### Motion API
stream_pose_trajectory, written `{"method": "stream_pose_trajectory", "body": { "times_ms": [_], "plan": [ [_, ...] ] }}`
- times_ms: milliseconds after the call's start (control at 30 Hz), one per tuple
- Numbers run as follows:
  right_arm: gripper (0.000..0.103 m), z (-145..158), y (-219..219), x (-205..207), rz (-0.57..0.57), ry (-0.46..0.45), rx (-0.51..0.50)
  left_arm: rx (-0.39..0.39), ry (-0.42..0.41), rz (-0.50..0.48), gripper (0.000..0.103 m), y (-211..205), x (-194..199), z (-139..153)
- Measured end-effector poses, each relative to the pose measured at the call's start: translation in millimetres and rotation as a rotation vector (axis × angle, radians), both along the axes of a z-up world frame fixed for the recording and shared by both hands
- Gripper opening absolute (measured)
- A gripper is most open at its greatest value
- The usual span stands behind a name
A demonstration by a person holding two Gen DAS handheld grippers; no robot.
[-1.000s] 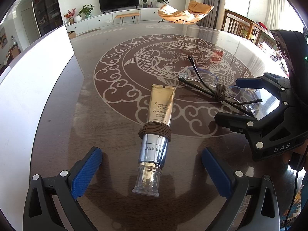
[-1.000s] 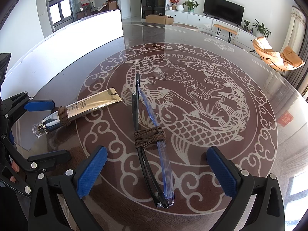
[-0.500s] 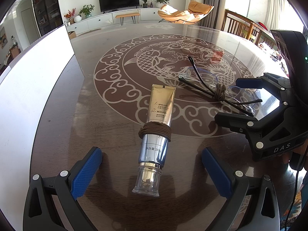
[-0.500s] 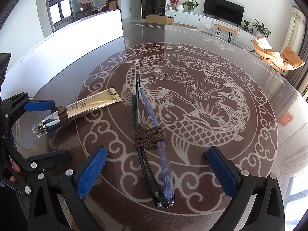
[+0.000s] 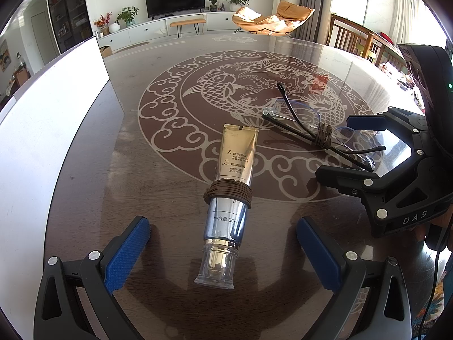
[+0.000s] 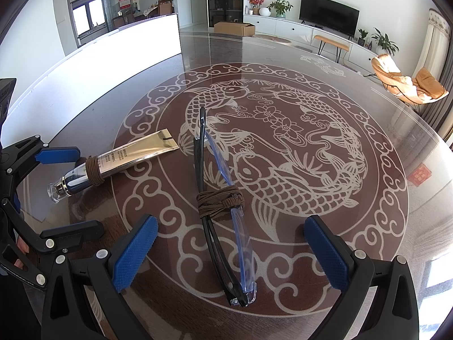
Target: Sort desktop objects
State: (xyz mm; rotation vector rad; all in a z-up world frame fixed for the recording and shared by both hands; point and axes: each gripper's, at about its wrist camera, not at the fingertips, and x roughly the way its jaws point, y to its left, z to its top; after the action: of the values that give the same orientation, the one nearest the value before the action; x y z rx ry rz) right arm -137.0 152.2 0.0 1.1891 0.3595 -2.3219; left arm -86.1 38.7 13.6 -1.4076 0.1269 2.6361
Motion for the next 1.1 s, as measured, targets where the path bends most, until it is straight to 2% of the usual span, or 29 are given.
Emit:
{"method": "stream_pose_trajectory", "body": {
  "times_ms": [333, 633, 1100],
  "plan": [
    [0.103, 0.2, -0.3, 0.0, 0.0, 0.0, 0.0, -0.006, -0.024, 0.018, 0.103, 3.5, -4.3, 1.1],
    [0.103, 0.2, 0.1, 0.0, 0.0, 0.0, 0.0, 0.002, 0.031, 0.019, 0.103, 5.6, -1.3, 0.1],
    [0.103, 0.4, 0.0, -0.1, 0.0, -0.001, 0.0, 0.003, 0.033, 0.019, 0.103, 5.8, -1.3, -1.3]
  ]
}}
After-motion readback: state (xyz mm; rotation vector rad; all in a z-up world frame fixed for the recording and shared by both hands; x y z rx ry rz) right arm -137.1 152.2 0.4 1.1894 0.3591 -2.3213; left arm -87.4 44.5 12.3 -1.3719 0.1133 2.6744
